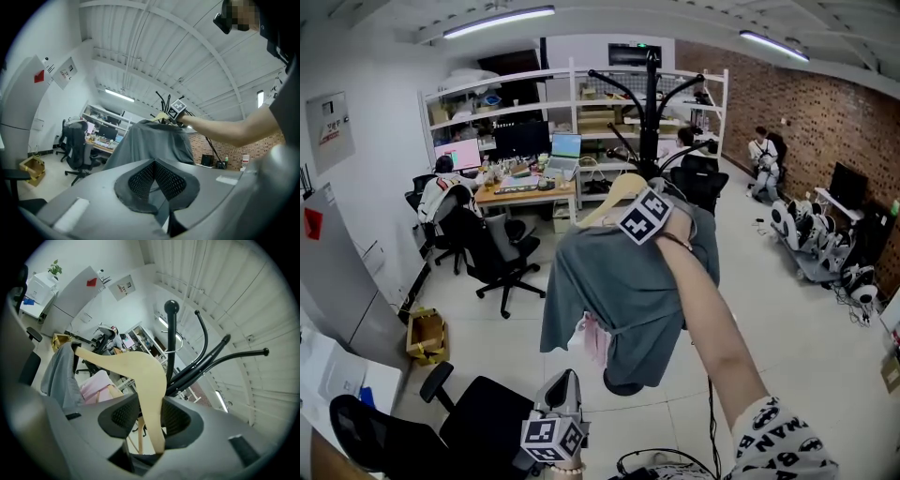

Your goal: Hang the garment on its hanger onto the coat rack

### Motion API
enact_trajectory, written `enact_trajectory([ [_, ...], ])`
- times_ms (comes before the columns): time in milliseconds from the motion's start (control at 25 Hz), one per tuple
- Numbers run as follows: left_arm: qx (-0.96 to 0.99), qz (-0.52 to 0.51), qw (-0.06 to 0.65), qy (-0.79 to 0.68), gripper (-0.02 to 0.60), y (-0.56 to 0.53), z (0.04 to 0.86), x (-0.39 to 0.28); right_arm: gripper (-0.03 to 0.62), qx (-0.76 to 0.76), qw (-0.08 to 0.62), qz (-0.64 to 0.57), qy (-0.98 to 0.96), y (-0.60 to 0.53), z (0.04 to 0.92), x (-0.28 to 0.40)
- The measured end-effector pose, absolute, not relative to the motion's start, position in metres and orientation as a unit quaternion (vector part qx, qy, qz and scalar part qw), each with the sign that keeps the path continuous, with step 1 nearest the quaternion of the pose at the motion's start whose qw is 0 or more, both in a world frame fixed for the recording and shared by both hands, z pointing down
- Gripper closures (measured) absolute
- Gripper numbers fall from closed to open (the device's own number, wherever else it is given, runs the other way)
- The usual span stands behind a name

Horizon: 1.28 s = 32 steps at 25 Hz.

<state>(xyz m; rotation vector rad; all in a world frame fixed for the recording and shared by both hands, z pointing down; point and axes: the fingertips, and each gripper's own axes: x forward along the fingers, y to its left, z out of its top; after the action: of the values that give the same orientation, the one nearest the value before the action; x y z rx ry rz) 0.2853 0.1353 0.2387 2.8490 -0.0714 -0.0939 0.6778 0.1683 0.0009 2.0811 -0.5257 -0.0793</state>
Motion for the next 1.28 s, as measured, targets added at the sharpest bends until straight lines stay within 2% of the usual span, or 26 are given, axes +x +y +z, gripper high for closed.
enact_trajectory([
  [600,0.989,-0.03,0.142,-0.014,0.58,0.159,0.243,0.318,0.421,0.84,0.512,0.004,-0.182,0.191,0.058,0.727],
  [920,0.989,-0.016,0.147,0.001,0.58,0.164,0.255,0.307,0.418,0.83,0.528,0.04,-0.175,0.201,0.096,0.744],
  [960,0.989,-0.013,0.145,0.005,0.58,0.162,0.256,0.305,0.405,0.828,0.531,0.047,-0.176,0.205,0.103,0.745],
  [1040,0.99,-0.008,0.14,0.011,0.58,0.158,0.258,0.298,0.33,0.826,0.527,0.062,-0.19,0.21,0.118,0.742],
  [1080,0.99,-0.006,0.137,0.015,0.58,0.156,0.257,0.295,0.318,0.828,0.521,0.064,-0.197,0.21,0.121,0.739],
  [1120,0.991,-0.004,0.133,0.018,0.58,0.154,0.256,0.292,0.33,0.83,0.517,0.06,-0.202,0.209,0.12,0.734],
  [1200,0.992,-0.003,0.126,0.027,0.58,0.156,0.251,0.288,0.404,0.833,0.512,0.044,-0.204,0.21,0.111,0.721],
  [1280,0.992,-0.003,0.123,0.039,0.58,0.16,0.248,0.281,0.402,0.84,0.502,0.025,-0.206,0.219,0.101,0.697],
])
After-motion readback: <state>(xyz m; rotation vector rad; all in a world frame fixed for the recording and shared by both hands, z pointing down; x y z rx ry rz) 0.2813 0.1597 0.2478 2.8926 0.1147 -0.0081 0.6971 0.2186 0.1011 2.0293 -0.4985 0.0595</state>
